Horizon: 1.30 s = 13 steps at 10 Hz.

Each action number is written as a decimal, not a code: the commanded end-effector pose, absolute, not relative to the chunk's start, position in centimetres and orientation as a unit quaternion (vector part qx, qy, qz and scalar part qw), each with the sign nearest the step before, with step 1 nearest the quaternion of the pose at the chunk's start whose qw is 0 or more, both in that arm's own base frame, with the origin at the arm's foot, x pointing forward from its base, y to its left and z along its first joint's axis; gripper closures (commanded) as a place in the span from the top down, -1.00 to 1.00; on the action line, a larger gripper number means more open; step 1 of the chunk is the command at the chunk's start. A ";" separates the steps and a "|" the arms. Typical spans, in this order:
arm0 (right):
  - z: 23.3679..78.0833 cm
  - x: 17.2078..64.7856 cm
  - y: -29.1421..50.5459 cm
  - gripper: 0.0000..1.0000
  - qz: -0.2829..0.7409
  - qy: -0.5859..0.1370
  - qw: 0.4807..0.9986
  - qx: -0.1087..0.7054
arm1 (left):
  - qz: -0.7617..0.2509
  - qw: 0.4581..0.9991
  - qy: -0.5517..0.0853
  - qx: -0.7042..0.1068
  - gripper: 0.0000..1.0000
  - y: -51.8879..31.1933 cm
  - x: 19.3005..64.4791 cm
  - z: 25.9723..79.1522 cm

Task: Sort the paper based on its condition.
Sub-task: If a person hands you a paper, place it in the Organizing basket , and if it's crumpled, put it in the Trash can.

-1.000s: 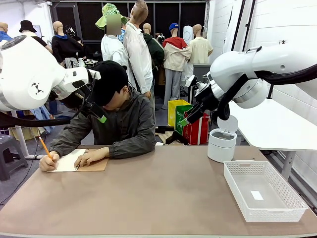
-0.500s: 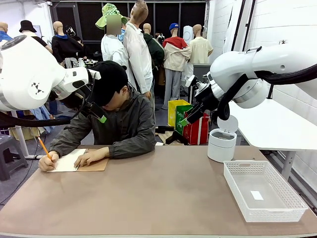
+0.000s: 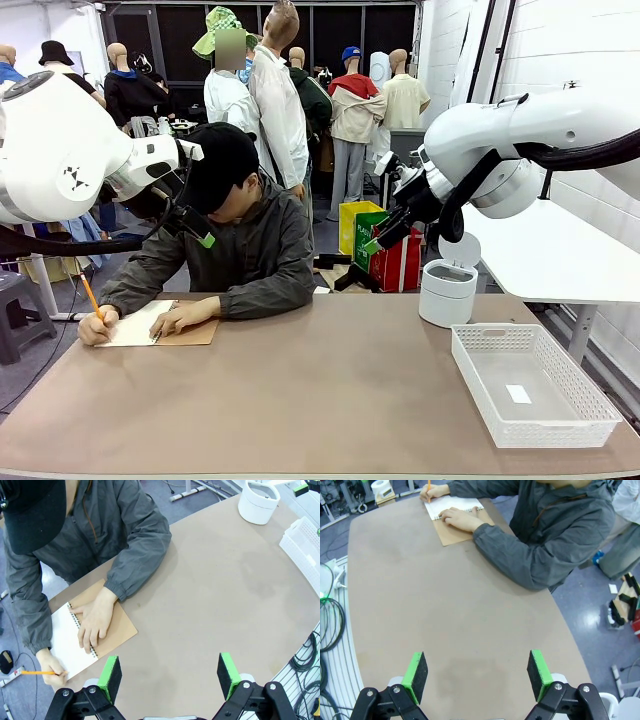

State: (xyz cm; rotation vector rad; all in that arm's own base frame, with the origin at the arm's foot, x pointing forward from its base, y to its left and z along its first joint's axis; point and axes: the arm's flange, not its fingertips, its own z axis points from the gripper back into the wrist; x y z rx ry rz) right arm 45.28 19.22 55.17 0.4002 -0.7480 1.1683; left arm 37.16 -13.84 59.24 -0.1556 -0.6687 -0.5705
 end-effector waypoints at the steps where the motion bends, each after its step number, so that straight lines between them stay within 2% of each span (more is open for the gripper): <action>1: 55.2 45.3 19.2 1.00 0.533 -0.344 0.752 0.180 | -0.275 0.902 -0.325 -0.076 1.00 -13.7 37.2 59.4; 13: 55.2 45.3 19.2 1.00 0.533 -0.344 0.752 0.180 | -0.275 0.902 -0.325 -0.076 1.00 -13.7 37.2 59.4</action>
